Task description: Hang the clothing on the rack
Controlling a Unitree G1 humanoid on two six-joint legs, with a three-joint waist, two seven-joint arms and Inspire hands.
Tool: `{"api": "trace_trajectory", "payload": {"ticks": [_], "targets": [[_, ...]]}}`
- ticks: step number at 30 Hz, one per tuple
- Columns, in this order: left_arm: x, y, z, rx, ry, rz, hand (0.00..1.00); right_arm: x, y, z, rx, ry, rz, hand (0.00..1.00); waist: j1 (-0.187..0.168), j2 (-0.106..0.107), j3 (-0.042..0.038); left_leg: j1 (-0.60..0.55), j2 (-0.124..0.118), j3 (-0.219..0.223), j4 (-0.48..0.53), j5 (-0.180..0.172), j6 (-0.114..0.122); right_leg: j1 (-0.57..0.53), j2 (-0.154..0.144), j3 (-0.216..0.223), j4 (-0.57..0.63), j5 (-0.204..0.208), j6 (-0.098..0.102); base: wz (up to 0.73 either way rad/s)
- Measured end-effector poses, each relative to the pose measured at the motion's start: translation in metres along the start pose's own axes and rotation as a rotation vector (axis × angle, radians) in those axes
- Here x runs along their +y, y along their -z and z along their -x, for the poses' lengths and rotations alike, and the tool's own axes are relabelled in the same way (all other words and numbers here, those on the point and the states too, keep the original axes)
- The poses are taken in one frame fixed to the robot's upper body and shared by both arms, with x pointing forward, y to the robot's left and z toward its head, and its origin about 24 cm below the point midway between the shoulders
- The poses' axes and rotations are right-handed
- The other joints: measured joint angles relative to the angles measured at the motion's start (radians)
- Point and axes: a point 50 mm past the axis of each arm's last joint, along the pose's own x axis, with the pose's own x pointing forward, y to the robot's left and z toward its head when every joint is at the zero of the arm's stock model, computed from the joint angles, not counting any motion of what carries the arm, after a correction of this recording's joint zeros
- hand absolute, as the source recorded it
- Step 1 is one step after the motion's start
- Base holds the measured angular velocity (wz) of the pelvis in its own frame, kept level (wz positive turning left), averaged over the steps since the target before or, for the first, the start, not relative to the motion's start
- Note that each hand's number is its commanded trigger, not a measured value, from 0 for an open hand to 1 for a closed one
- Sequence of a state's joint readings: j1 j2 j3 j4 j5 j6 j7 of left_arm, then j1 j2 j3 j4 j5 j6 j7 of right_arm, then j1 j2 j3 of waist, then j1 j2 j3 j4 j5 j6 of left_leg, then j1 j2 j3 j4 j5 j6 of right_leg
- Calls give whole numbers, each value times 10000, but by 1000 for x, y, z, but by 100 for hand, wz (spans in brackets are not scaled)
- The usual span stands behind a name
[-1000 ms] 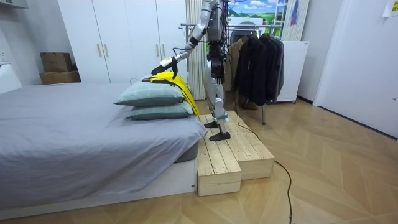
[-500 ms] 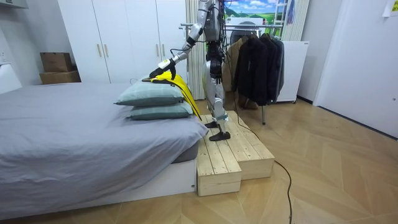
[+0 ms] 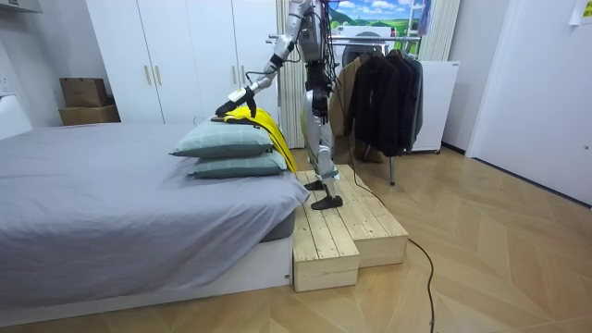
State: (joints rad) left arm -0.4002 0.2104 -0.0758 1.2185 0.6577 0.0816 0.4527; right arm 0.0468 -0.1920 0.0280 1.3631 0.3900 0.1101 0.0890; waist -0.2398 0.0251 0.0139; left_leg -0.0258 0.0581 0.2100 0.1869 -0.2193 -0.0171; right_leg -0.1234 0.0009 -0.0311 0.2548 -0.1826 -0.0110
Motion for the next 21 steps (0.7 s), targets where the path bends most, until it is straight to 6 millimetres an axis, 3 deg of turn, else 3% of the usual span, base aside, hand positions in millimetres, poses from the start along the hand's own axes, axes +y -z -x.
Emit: {"api": "trace_trajectory", "payload": {"ticks": [21], "targets": [[8,-6,-7,75,8,166,0,11,-12,-1,-611,-536,-440,0,3,-219,130,-344,1,74,34,0,0,-359,-12,-24,51,4,-6,0]]}}
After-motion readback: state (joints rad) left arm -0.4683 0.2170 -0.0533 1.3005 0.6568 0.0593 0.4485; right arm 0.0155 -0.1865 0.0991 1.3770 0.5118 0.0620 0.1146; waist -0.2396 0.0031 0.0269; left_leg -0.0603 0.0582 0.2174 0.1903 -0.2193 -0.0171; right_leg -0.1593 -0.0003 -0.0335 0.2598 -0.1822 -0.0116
